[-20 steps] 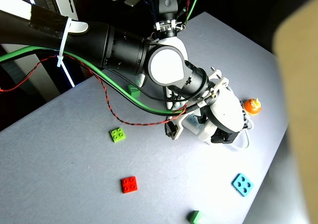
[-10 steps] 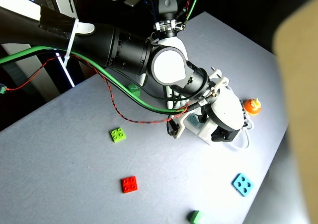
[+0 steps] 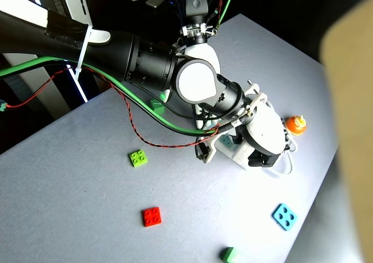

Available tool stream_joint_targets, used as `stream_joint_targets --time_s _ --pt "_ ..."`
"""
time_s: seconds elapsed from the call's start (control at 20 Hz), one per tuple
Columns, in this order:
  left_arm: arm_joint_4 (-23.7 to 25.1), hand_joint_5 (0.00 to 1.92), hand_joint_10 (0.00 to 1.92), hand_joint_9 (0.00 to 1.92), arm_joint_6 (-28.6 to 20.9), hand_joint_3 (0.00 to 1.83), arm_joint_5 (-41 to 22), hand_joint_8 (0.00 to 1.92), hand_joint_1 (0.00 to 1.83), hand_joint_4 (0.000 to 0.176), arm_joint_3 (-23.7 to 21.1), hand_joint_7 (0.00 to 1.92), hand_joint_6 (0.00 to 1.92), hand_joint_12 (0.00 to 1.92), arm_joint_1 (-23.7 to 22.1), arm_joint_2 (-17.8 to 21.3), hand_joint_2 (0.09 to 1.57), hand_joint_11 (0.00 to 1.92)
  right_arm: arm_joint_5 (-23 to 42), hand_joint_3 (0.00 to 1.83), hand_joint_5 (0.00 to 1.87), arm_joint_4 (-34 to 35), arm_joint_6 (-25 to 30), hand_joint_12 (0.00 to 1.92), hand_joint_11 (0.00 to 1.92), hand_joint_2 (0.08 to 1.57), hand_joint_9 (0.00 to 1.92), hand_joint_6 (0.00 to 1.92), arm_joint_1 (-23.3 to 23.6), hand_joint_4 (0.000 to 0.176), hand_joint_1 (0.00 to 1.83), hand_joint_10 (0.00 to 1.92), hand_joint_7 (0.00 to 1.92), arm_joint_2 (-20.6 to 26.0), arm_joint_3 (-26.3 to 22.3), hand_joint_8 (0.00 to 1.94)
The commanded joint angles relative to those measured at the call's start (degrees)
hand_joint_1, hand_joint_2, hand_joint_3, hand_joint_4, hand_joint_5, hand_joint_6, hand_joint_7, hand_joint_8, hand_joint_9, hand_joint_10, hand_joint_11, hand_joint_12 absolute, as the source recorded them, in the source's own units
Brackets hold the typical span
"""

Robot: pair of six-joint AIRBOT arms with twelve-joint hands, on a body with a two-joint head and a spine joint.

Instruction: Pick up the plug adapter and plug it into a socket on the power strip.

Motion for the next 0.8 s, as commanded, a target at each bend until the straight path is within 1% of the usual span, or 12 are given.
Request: stream_joint_targets --time_s 0.0,0.05,0.1,0.15,0.2,0.25,0.3,0.45,0.6,0.65,0.7,0.75 --pt "-2.20 0.04 0.00 0.05 -0.95 0.00 1.99 0.00 0.00 0.000 -0.18 0.04 0.00 0.05 0.77 -0.38 1.28 0.00 3.65 0.00 0.91 -0.12 0.30 1.40 0.87 1.12 0.97 0.94 -0.68 0.000 1.27 1.05 1.04 0.04 -0.21 1.05" --pt "-2.20 0.07 0.00 0.09 -1.00 0.00 1.99 0.00 0.00 0.000 -0.21 0.09 0.01 0.17 0.88 -0.33 1.27 0.00 3.76 0.00 0.88 -0.12 0.44 1.38 0.88 1.12 0.94 0.93 -0.59 0.000 1.36 1.23 0.99 0.34 -0.21 1.03" --pt "-2.20 0.08 0.00 0.09 -1.02 0.00 1.99 0.00 0.00 0.000 -0.24 0.09 0.01 0.16 0.97 -0.27 1.28 0.00 3.97 0.00 0.93 -0.11 0.60 1.37 0.89 1.11 0.99 0.91 -0.53 0.000 1.28 1.03 1.05 0.48 -0.21 1.05" --pt "-2.20 0.08 0.00 0.09 -1.04 0.00 1.99 0.00 0.00 0.000 -0.25 0.09 0.00 0.15 1.12 -0.19 1.28 0.00 4.31 0.00 0.94 -0.11 0.63 1.36 0.90 1.11 1.03 0.91 -0.40 0.000 1.26 0.92 1.06 0.66 -0.22 1.04" --pt "-2.20 0.08 0.00 0.08 -1.04 0.00 1.99 0.00 0.00 0.000 -0.25 0.08 0.00 0.14 1.25 -0.13 1.28 0.00 4.71 0.01 0.88 -0.11 0.61 1.36 0.90 1.12 0.95 0.93 -0.29 0.000 1.35 1.20 0.99 0.76 -0.22 1.05" --pt "-2.19 0.09 0.00 0.09 -1.04 0.00 1.99 0.00 0.00 0.000 -0.25 0.08 0.00 0.17 1.38 -0.05 1.27 0.00 4.87 0.00 0.89 -0.11 0.59 1.39 0.87 1.13 0.97 0.96 -0.16 0.000 1.27 1.05 1.02 0.88 -0.22 1.09" --pt "-2.19 0.07 0.00 0.06 -1.04 0.00 2.00 0.00 0.00 0.000 -0.29 0.05 0.00 0.15 1.52 0.03 1.27 0.00 4.69 0.00 0.90 -0.11 0.69 1.39 0.87 1.12 1.00 0.94 -0.08 0.000 1.26 0.97 1.05 0.99 -0.22 1.07" --pt "-2.19 0.10 0.01 0.11 -1.07 0.00 2.00 0.01 0.00 0.000 -0.38 0.11 0.00 0.27 1.61 0.09 1.27 0.00 4.67 0.00 0.92 -0.11 0.76 1.38 0.88 1.11 1.02 0.91 -0.09 0.000 1.27 0.93 1.07 1.43 -0.23 1.06" --pt "-2.19 0.08 0.00 0.10 -1.20 0.00 1.99 0.00 0.00 0.000 -0.32 0.09 0.00 0.22 1.61 0.13 1.28 0.00 5.28 0.00 0.90 -0.11 1.24 1.38 0.86 1.12 1.02 0.97 -0.10 0.000 1.26 0.91 1.05 1.97 -0.23 1.07" --pt "-2.19 0.10 0.00 0.10 -1.20 0.00 1.99 0.01 0.00 0.000 -0.30 0.11 0.00 0.23 1.62 0.19 1.28 0.00 6.19 0.00 0.89 -0.11 2.35 1.40 0.86 1.12 1.02 0.97 -0.10 0.000 1.25 0.92 1.05 2.32 -0.24 1.07" --pt "-2.19 0.09 0.00 0.10 -1.23 0.00 1.99 0.00 0.00 0.000 -0.30 0.10 0.00 0.22 1.62 0.19 1.28 0.00 6.21 0.00 0.88 -0.11 2.32 1.41 0.84 1.13 1.01 0.99 -0.03 0.000 1.25 0.93 1.04 2.43 -0.24 1.09" --pt "-2.19 0.10 0.00 0.10 -1.28 0.00 1.99 0.00 0.00 0.000 -0.30 0.10 0.00 0.25 1.62 0.19 1.27 0.00 6.21 0.00 0.88 -0.11 2.25 1.42 0.85 1.13 1.00 1.00 0.02 0.000 1.25 0.93 1.04 2.51 -0.24 1.09"
